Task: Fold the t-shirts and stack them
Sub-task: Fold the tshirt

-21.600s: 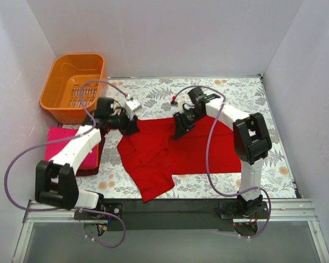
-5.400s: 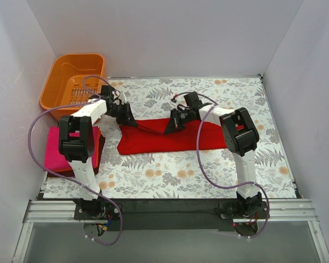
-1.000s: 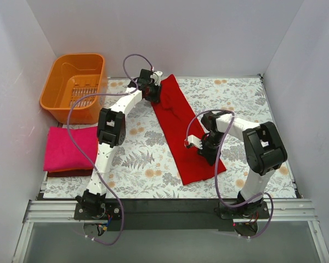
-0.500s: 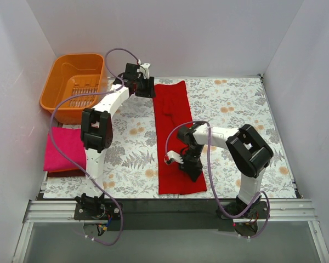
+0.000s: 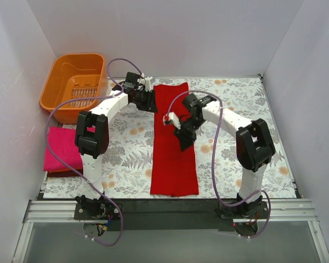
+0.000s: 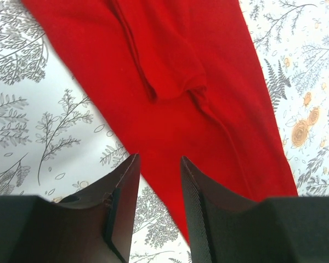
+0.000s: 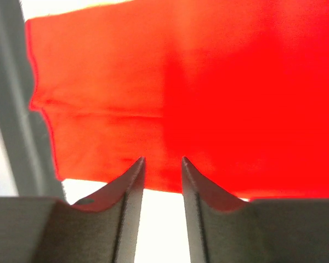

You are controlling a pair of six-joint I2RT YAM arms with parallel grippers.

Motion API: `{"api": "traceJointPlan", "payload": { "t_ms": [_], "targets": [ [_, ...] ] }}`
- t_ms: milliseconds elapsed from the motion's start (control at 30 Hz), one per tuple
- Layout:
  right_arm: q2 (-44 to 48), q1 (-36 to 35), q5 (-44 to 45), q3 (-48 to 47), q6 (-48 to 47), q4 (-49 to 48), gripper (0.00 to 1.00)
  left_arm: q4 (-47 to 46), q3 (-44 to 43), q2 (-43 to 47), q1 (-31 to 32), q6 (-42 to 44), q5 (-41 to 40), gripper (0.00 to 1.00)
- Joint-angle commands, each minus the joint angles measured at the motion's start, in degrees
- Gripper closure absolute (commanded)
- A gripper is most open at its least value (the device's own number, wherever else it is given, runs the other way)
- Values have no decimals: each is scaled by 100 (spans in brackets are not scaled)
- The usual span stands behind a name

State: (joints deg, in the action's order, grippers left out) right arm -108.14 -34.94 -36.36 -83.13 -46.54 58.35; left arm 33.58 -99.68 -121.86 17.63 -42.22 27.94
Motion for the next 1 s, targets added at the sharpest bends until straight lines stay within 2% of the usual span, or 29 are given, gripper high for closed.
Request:
{"api": "traceJointPlan", "payload": {
  "t_ms": [0,67,200,367,567,733,967],
  "targets": [
    [-259,504,-65,-878,548,-234,63,-71,-60,-65,30,-146,299,67],
    [-810,689,23,-1519,1188,-393,72,-63,-78,-153,39,-234,352,69],
    [-1437,1146,286,-2101,1901,-903,75,-71,-61,-329,48,-366,422,71],
    [-1850,1305,761,-2339,2123,-1571,77,-106,-104,-680,57,-384,291,71],
    [-2211,1428,1217,-2445,2369,-2072,78,-27,-631,-1295,30,-305,-96,75],
    [-2361,1507,1456,-2304,2413,-2371,78,-18,-1053,-1647,-31,-270,-228,76],
    [-2774,1701,1641,-2742,2378,-2521,78,69,-1510,-1929,-110,-296,-386,76]
  ]
}}
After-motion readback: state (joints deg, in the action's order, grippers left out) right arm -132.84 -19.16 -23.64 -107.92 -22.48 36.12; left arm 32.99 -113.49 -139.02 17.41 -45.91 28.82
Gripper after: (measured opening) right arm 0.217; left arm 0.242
